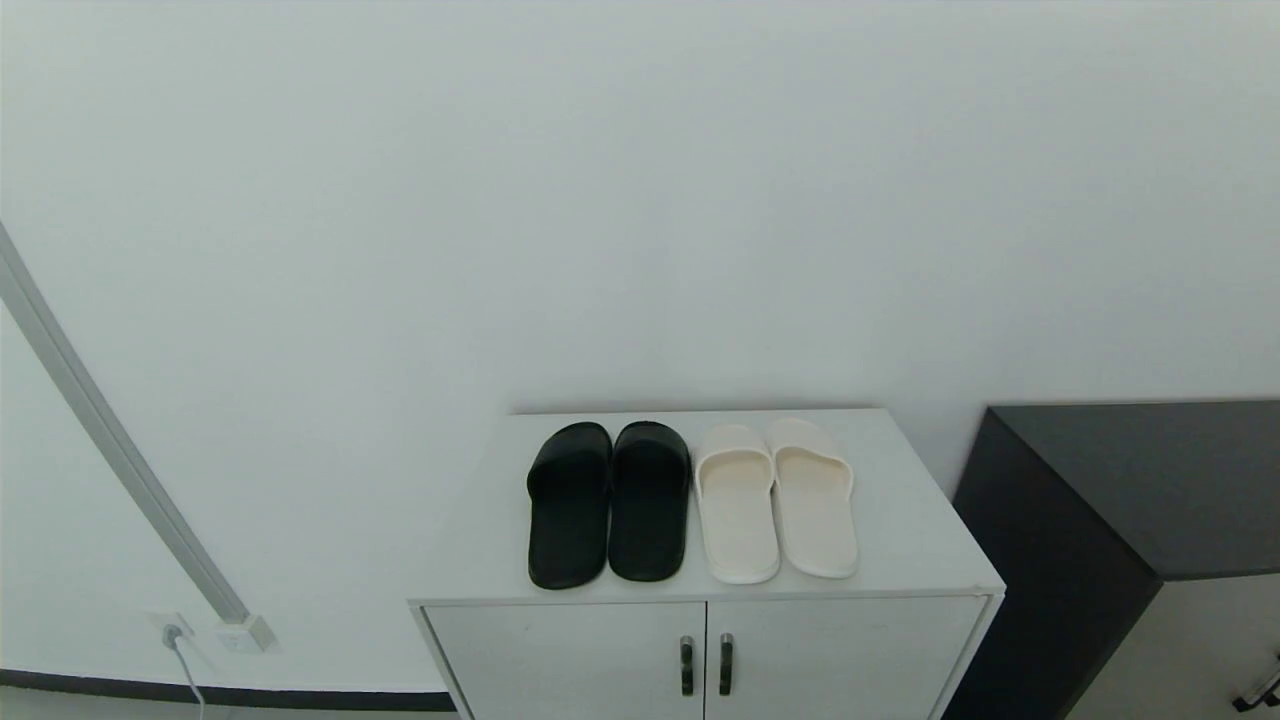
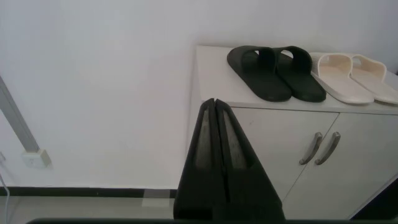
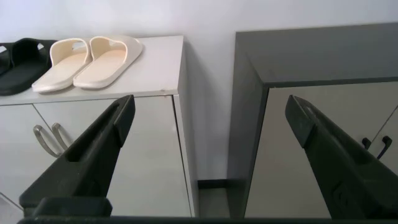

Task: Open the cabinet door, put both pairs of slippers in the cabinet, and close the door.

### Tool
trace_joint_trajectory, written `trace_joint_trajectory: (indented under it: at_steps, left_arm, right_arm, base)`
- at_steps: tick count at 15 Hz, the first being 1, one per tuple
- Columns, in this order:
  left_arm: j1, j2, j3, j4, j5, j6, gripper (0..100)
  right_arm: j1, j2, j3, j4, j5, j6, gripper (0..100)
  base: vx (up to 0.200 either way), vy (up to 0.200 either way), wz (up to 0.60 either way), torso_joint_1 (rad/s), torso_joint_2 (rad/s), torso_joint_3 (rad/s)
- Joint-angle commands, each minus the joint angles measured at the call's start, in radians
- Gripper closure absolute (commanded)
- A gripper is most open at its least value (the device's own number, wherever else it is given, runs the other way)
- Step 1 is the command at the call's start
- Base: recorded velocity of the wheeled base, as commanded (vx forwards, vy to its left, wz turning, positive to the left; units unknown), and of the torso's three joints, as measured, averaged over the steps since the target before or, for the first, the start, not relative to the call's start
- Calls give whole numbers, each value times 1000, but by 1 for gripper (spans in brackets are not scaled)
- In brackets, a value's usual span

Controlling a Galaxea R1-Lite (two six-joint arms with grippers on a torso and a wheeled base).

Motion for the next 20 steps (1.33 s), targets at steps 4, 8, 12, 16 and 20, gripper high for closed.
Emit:
trace_joint_trajectory:
  at_steps: [4,8,12,16,20]
  left_arm:
    - [2,2,0,0,1,0,100]
    - [0,2,0,0,1,0,100]
    - [0,2,0,0,1,-2,100]
    - [0,2,0,0,1,-2,100]
    - [0,2,0,0,2,-2,100]
  right_arm:
    - [1,1,0,-1,0,0,0]
    - [1,1,0,2,7,-7,0]
    - [1,1,0,3,22,-29,0]
    - [1,90,-164,3,30,3,0]
    - [99,357,-350,134,88,86,0]
  base:
    - [0,0,0,0,0,0]
    - [0,0,0,0,0,0]
    - [0,0,0,0,0,0]
    - [0,0,0,0,0,0]
    - [0,0,0,0,0,0]
